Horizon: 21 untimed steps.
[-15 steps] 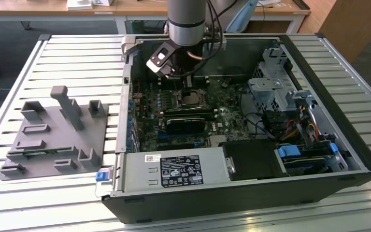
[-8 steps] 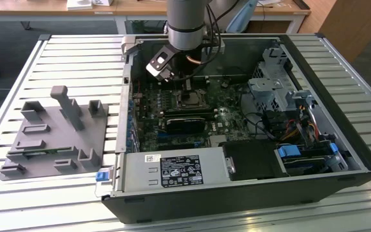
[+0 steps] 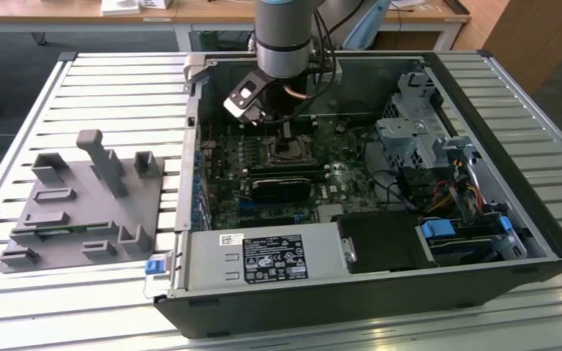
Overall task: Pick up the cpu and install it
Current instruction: 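Close the cpu cover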
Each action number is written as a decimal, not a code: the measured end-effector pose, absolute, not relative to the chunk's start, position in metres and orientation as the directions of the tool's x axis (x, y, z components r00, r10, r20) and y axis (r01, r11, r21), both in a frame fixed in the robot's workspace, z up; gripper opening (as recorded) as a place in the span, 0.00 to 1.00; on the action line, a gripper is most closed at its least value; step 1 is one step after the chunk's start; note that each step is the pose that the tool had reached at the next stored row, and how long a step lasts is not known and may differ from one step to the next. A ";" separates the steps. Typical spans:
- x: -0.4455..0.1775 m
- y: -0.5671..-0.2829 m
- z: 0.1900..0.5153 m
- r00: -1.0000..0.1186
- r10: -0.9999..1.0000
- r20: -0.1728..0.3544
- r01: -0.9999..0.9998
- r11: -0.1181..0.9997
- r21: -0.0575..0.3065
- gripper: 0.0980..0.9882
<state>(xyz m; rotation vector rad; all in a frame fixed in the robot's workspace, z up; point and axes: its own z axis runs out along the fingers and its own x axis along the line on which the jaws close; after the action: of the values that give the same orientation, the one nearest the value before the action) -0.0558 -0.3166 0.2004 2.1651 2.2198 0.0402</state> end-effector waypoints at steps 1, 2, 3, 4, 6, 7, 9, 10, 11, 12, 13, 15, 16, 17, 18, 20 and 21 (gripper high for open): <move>-0.055 -0.317 0.200 -0.025 1.000 -0.011 0.999 0.025 0.047 0.01; -0.054 -0.317 0.200 -0.025 1.000 -0.011 0.999 0.025 0.047 0.01; -0.054 -0.317 0.201 -0.025 1.000 -0.011 0.999 0.025 0.047 0.01; -0.054 -0.317 0.202 -0.025 1.000 -0.011 0.999 0.025 0.047 0.01; -0.054 -0.317 0.207 -0.025 1.000 -0.010 0.999 0.025 0.047 0.01; -0.054 -0.317 0.207 -0.025 1.000 -0.010 0.999 0.025 0.047 0.01; -0.051 -0.317 0.207 -0.025 1.000 -0.010 0.999 0.025 0.047 0.01; -0.049 -0.317 0.207 -0.025 1.000 -0.010 0.999 0.025 0.047 0.01; -0.048 -0.317 0.207 -0.025 1.000 -0.010 0.999 0.025 0.047 0.01; -0.047 -0.317 0.207 -0.025 1.000 -0.010 0.999 0.025 0.047 0.01; -0.046 -0.317 0.207 -0.025 1.000 -0.010 0.999 0.025 0.047 0.01; -0.043 -0.317 0.207 -0.025 1.000 -0.010 0.999 0.025 0.047 0.01; -0.041 -0.317 0.207 -0.025 1.000 -0.010 0.999 0.025 0.047 0.01; -0.040 -0.317 0.207 -0.025 1.000 -0.010 0.999 0.025 0.047 0.01; -0.039 -0.317 0.207 -0.025 1.000 -0.010 0.999 0.025 0.047 0.01; -0.038 -0.317 0.207 -0.025 1.000 -0.010 0.999 0.025 0.047 0.01; -0.038 -0.317 0.207 -0.025 1.000 -0.010 0.999 0.025 0.047 0.01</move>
<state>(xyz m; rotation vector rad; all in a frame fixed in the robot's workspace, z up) -0.0375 -0.3166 0.2067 2.1656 2.2203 0.0412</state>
